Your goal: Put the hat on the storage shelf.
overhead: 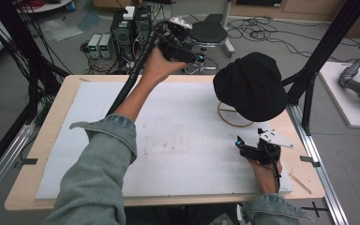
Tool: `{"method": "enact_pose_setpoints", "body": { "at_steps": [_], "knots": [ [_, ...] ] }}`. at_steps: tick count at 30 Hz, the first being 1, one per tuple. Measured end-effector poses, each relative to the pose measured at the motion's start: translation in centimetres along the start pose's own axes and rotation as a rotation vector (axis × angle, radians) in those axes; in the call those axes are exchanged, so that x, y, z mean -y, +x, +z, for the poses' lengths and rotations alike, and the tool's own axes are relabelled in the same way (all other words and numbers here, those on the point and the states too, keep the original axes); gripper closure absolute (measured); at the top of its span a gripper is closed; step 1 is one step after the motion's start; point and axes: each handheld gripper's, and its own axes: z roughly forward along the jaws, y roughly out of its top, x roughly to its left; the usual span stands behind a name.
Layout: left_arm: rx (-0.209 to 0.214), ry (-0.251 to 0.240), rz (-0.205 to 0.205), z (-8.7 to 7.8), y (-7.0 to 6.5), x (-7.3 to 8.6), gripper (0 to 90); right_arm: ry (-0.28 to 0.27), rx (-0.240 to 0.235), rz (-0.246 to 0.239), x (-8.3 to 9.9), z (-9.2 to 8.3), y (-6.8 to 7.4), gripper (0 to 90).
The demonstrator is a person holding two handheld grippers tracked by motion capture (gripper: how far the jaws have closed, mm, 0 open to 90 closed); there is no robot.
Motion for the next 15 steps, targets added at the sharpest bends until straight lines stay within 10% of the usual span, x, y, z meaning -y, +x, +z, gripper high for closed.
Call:
{"method": "enact_pose_setpoints", "body": {
  "at_steps": [15],
  "knots": [
    [-0.107,-0.028,-0.01,-7.5,1.3,5.3,33.0,0.001,0.003,-0.009,-0.2,0.0,0.3,12.9]
  ]
}}
